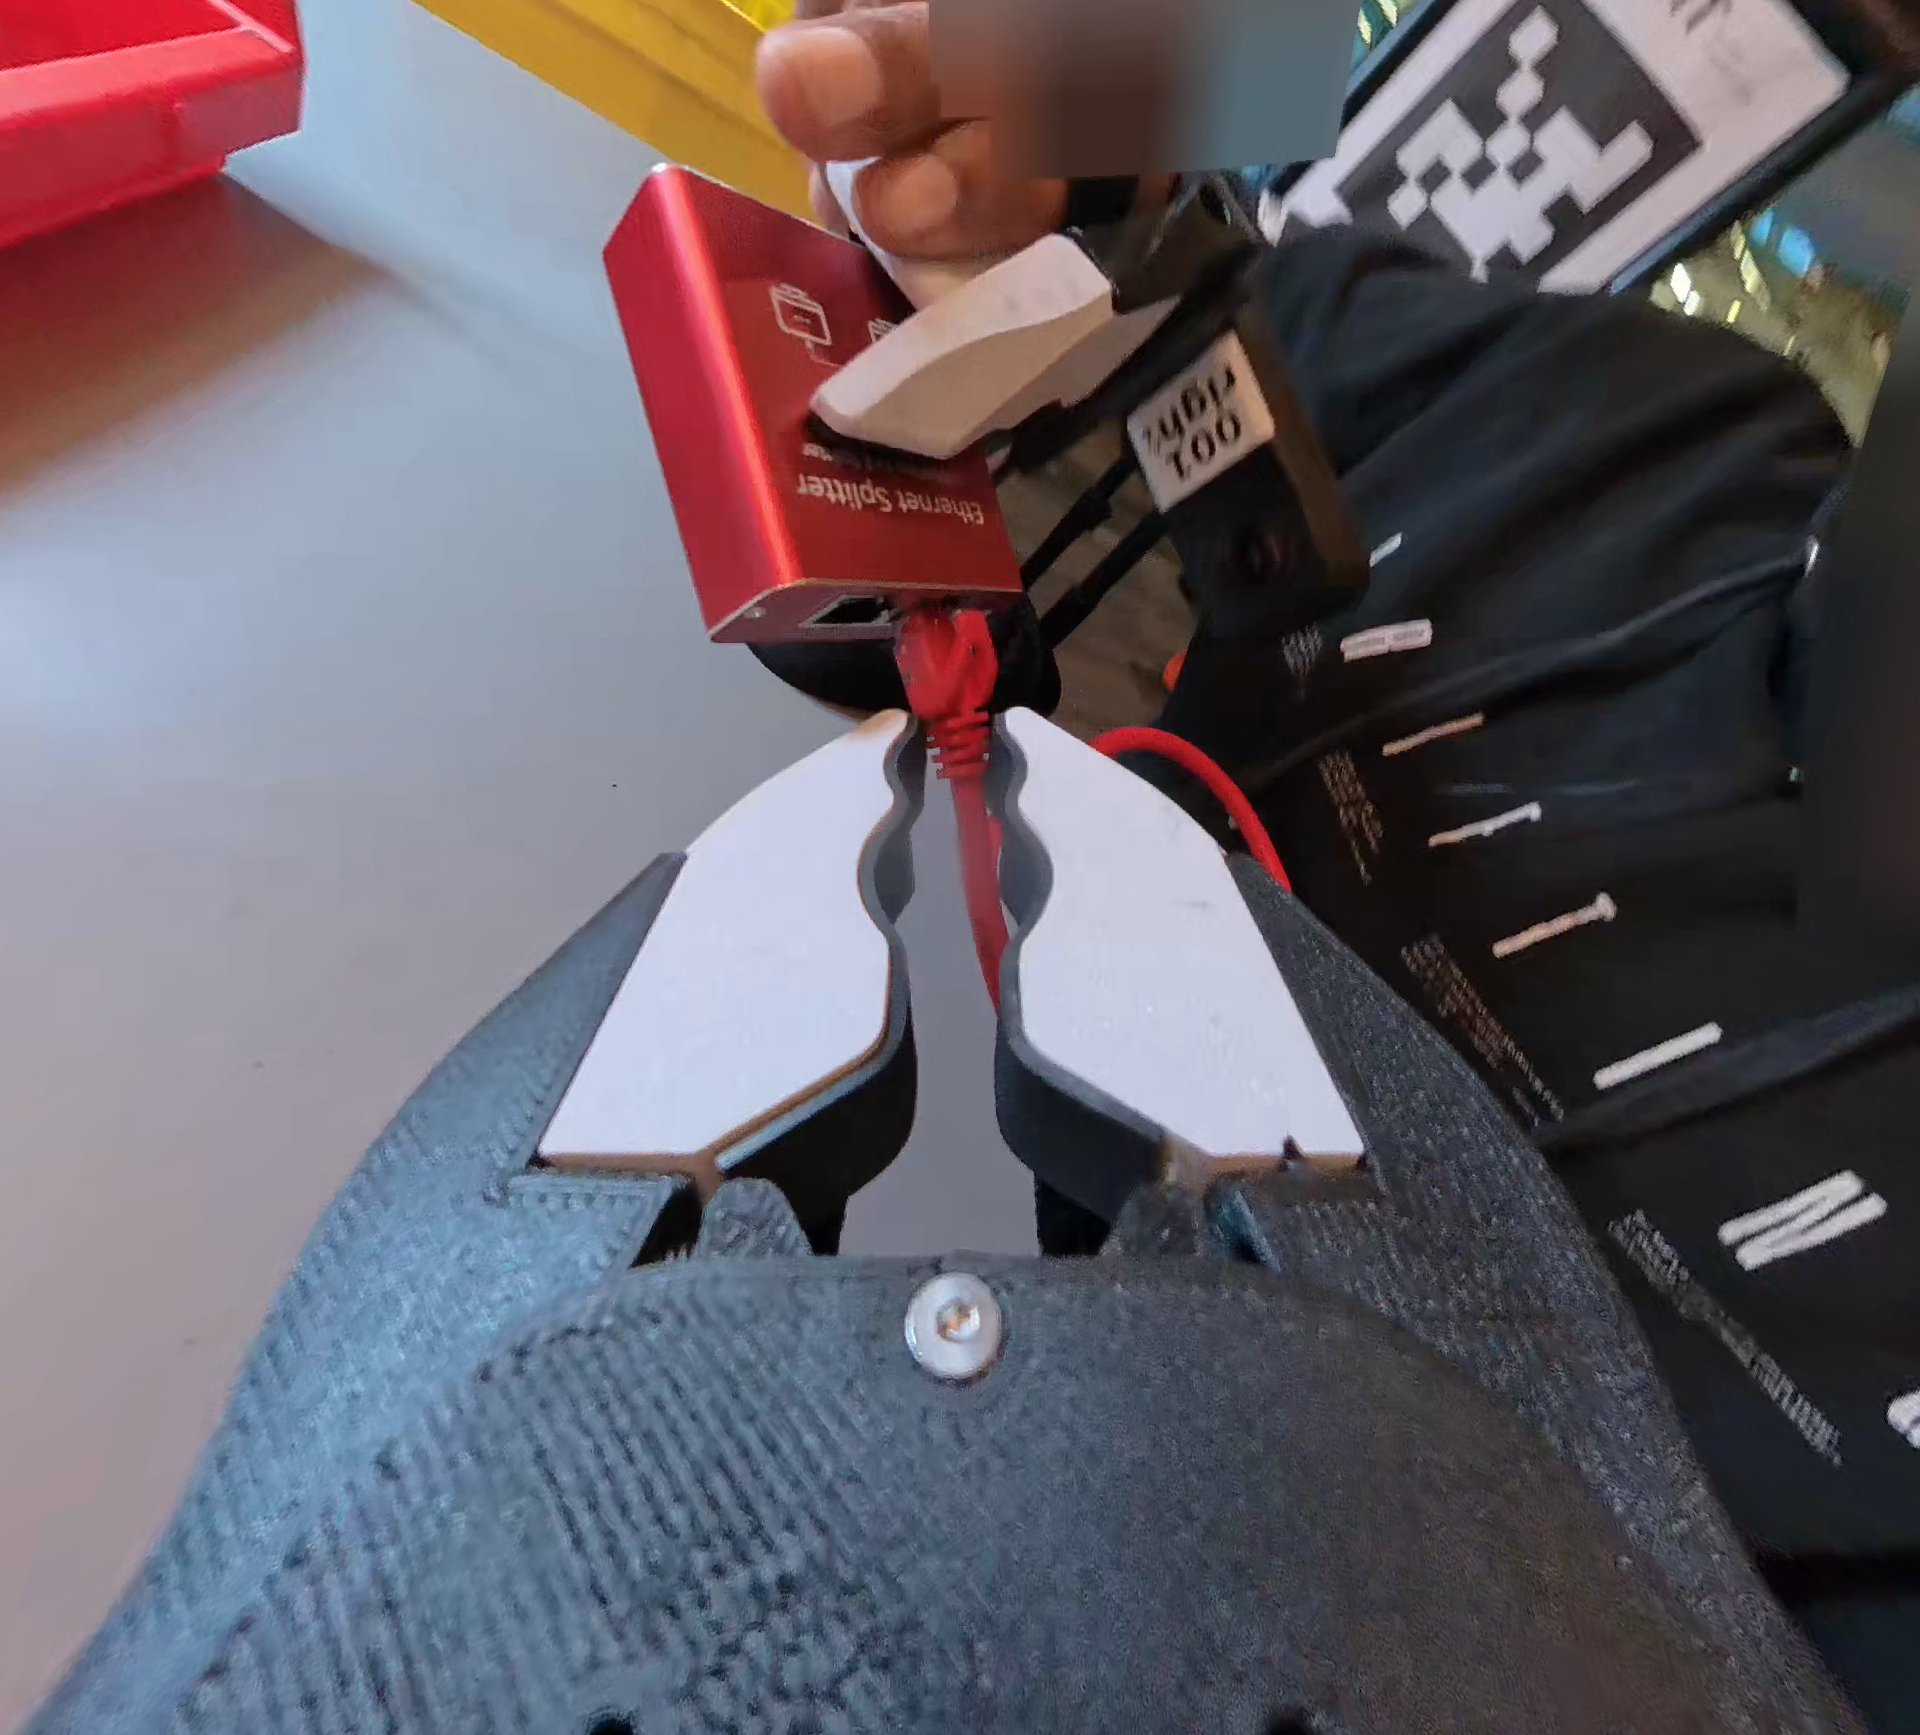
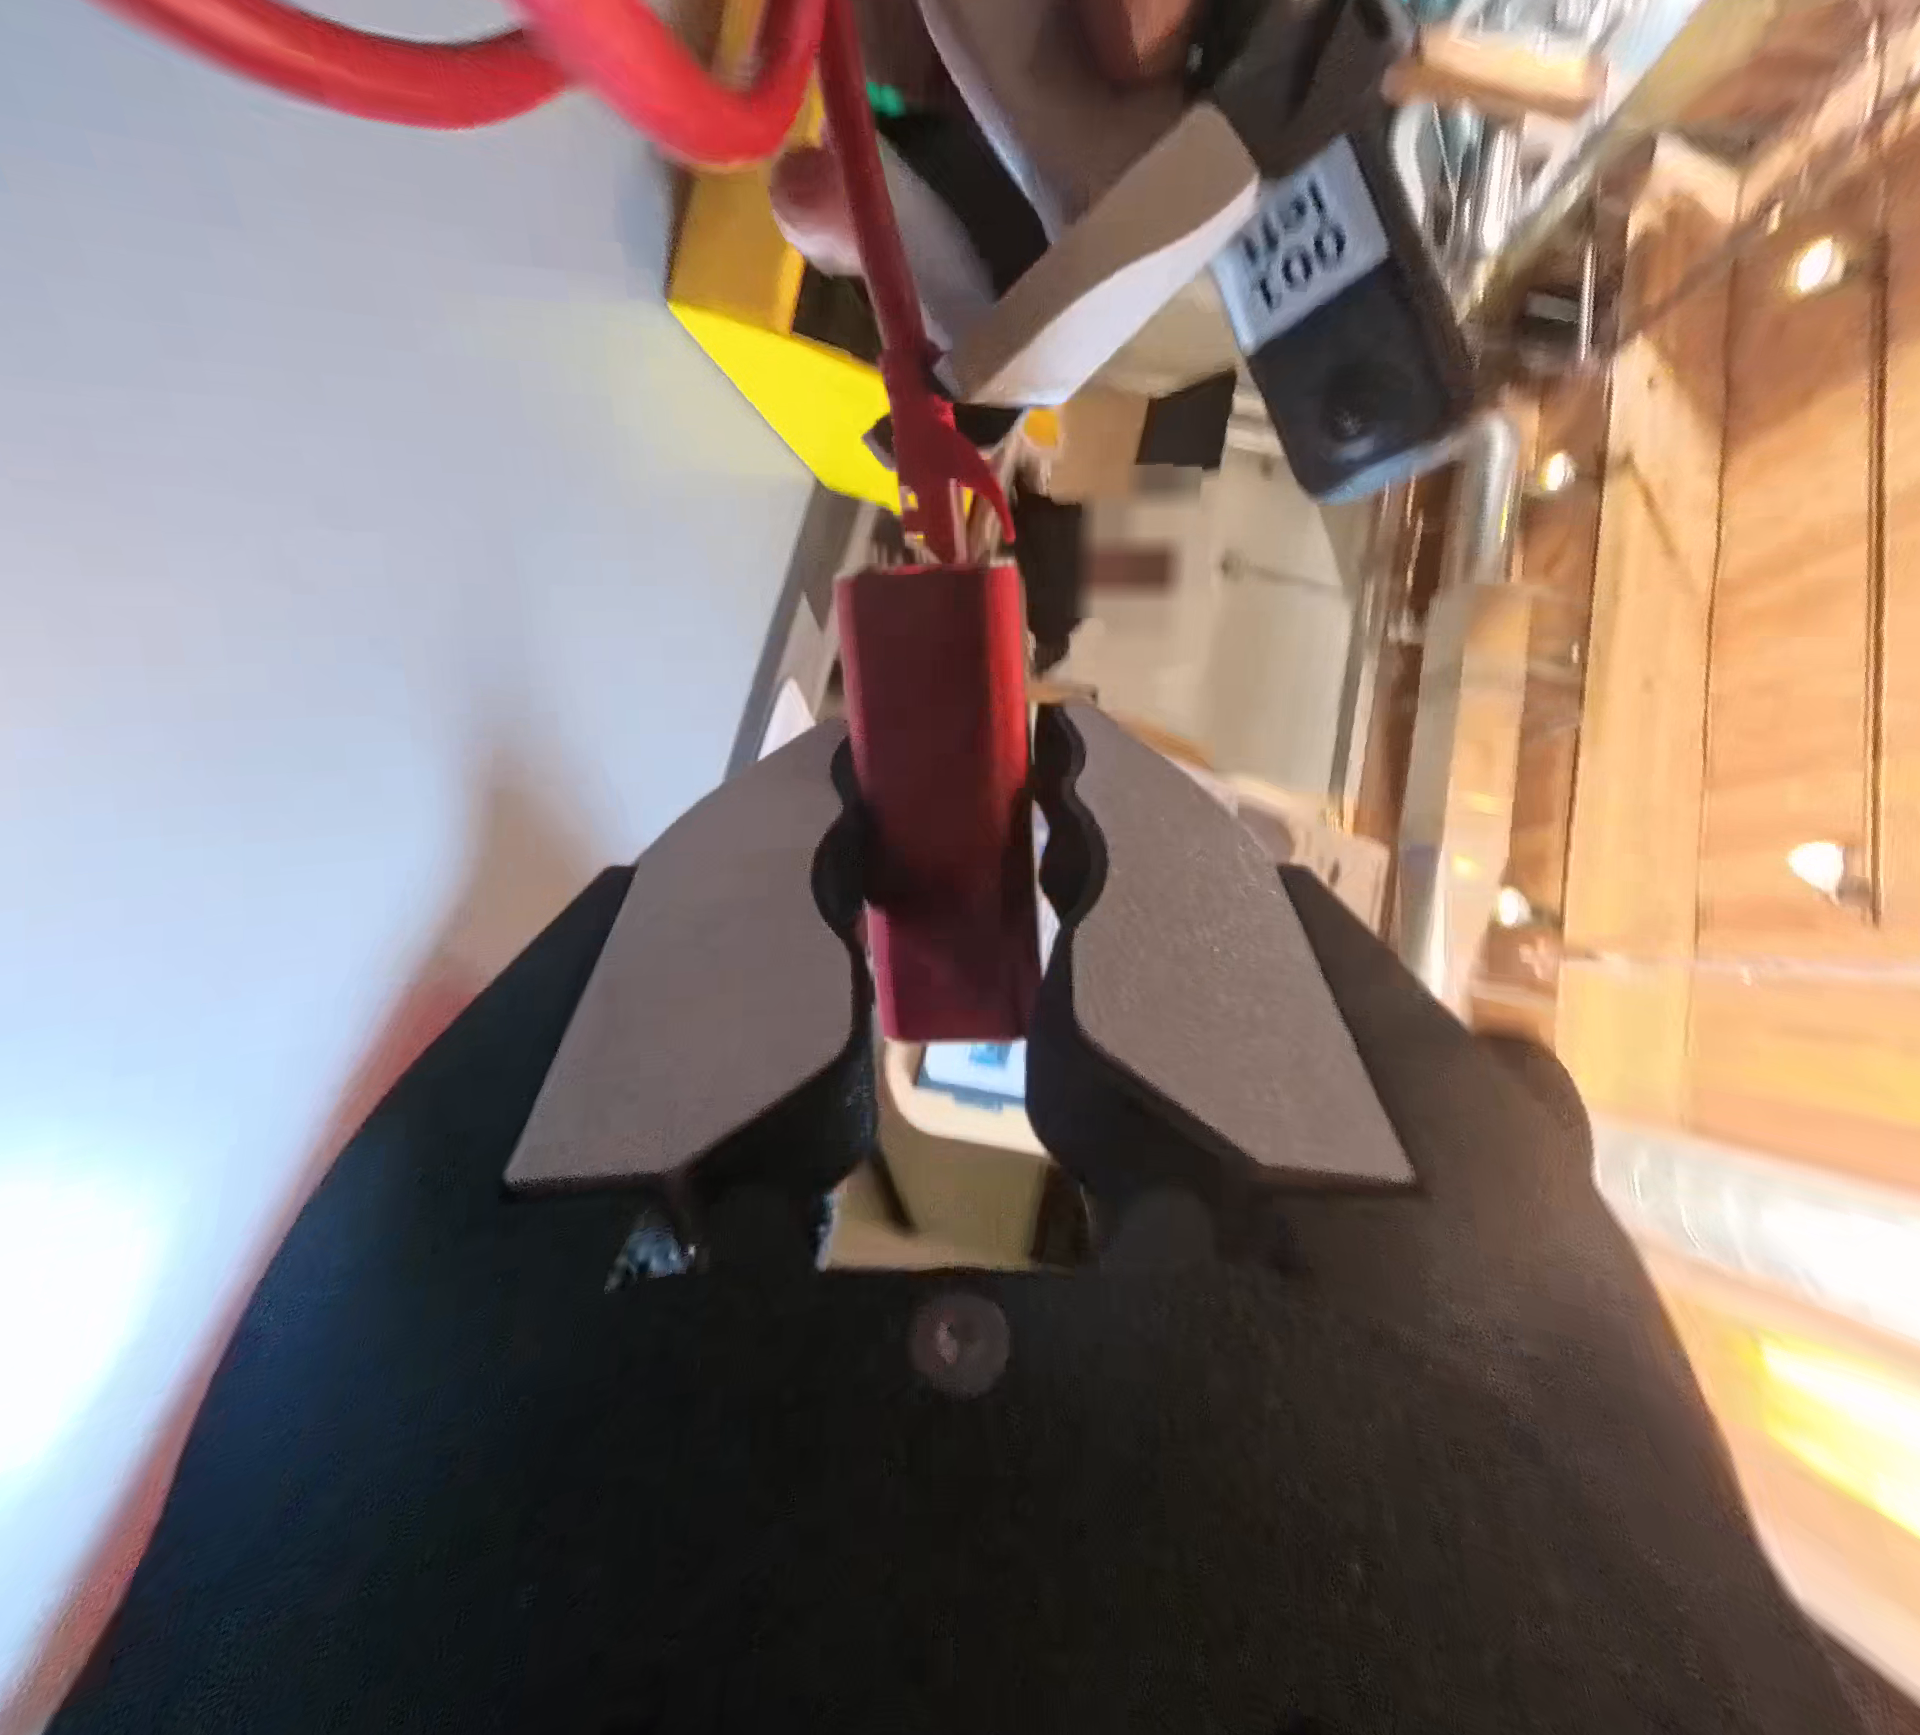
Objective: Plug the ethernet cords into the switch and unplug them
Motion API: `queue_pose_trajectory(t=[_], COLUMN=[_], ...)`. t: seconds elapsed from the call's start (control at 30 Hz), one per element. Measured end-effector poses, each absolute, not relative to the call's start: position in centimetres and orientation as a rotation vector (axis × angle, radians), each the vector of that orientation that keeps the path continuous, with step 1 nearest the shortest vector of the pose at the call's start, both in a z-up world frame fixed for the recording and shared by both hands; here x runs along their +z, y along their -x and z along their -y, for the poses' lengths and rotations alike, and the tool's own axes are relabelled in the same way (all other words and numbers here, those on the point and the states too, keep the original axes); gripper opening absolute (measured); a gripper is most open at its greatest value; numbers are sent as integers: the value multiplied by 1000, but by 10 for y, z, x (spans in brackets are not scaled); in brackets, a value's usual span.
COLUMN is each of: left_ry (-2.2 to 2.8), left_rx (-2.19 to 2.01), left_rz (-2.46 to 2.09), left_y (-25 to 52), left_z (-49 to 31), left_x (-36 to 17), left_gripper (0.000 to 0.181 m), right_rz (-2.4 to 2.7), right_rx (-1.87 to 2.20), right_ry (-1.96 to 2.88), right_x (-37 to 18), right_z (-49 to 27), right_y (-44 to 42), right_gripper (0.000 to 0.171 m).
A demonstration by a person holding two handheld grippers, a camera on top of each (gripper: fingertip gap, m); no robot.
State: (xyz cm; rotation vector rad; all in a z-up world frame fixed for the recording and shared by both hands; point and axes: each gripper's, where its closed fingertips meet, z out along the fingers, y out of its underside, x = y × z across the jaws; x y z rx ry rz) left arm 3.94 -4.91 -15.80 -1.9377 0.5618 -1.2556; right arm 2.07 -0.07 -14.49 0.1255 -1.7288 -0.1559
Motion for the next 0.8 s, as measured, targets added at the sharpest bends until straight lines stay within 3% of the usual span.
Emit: queue_pose_trajectory(t=[0.2, 0.5, 0.67, 0.77, 0.8], left_ry=[1924, 1894, 1888, 1986, 1984], left_rx=[-1335, -1194, -895, -374, -228], left_rz=[-278, -240, -218, -137, -73], left_y=[-28, -5, 43, 128, 162], left_z=[30, 24, 31, 42, 50], left_x=[-166, -169, -145, -135, -125], left_gripper=[12, 10, 14, 18, 19], right_rz=[1704, 1696, 1672, 1641, 1628], right_rx=[-224, -93, -68, -53, -40], right_ry=[102, 279, 324, 383, 408], right_x=[-168, -184, -182, -174, -171], right_z=[-29, -36, -51, -63, -66], right_y=[8, 20, 14, 5, 2], right_gripper=[29, 29, 29, 22, 38])
